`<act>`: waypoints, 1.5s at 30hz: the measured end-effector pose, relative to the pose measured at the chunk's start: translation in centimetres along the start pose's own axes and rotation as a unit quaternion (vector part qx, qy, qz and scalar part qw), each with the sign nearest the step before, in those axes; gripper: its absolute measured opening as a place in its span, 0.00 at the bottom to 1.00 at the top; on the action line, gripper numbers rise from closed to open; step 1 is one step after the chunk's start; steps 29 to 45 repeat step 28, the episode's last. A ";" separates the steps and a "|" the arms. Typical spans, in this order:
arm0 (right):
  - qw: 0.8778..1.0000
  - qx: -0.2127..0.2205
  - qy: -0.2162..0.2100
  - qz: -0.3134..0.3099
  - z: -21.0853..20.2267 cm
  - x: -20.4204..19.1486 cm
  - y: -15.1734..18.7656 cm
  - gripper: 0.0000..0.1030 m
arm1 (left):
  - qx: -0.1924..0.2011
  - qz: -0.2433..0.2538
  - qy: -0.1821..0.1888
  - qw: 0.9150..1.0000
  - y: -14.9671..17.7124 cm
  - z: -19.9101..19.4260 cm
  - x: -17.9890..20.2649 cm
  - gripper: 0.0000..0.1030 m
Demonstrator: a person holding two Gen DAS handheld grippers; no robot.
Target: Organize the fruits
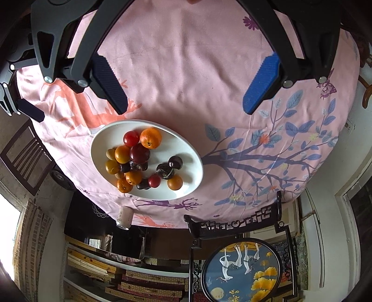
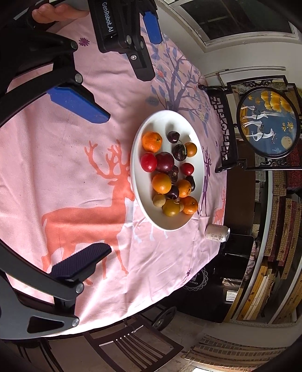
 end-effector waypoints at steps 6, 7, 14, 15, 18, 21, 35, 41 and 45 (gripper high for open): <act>1.000 0.000 0.000 0.000 0.0 0.0 0.0 0.99 | 0.002 0.002 -0.001 1.000 0.0 -0.1 0.0 0.98; 1.000 0.000 -0.001 0.001 0.0 -0.1 0.0 0.99 | 0.002 0.002 -0.001 1.000 -0.1 -0.2 0.1 0.98; 1.000 0.000 -0.001 0.001 0.0 0.0 0.0 0.99 | 0.006 0.005 -0.002 1.000 -0.2 -0.4 0.1 0.98; 1.000 0.000 -0.001 0.001 0.0 0.0 0.0 0.99 | 0.007 0.005 -0.002 1.000 -0.2 -0.4 0.2 0.98; 1.000 -0.001 -0.001 0.003 -0.1 -0.1 0.0 0.99 | 0.009 0.008 -0.005 1.000 -0.3 -0.5 0.2 0.98; 1.000 0.000 -0.002 0.002 -0.1 0.0 0.0 0.99 | 0.006 0.009 -0.003 1.000 -0.3 -0.5 0.2 0.98; 1.000 -0.001 -0.002 0.005 -0.1 0.0 -0.2 0.99 | 0.003 0.009 -0.004 1.000 -0.2 -0.4 0.1 0.98; 1.000 -0.001 -0.002 0.005 -0.1 0.0 -0.2 0.99 | 0.003 0.009 -0.004 1.000 -0.2 -0.4 0.1 0.98; 1.000 -0.001 -0.002 0.005 -0.1 0.0 -0.2 0.99 | 0.003 0.009 -0.004 1.000 -0.2 -0.4 0.1 0.98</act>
Point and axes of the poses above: each gripper's, at about its wrist camera, not at the fingertips, and z roughly the way its jaws point, x to its right, y to its underside, the point moved 2 cm from there along z, roughly the way its jaws point, and after that the axes turned 5 degrees about -z, right-handed, at the moved point
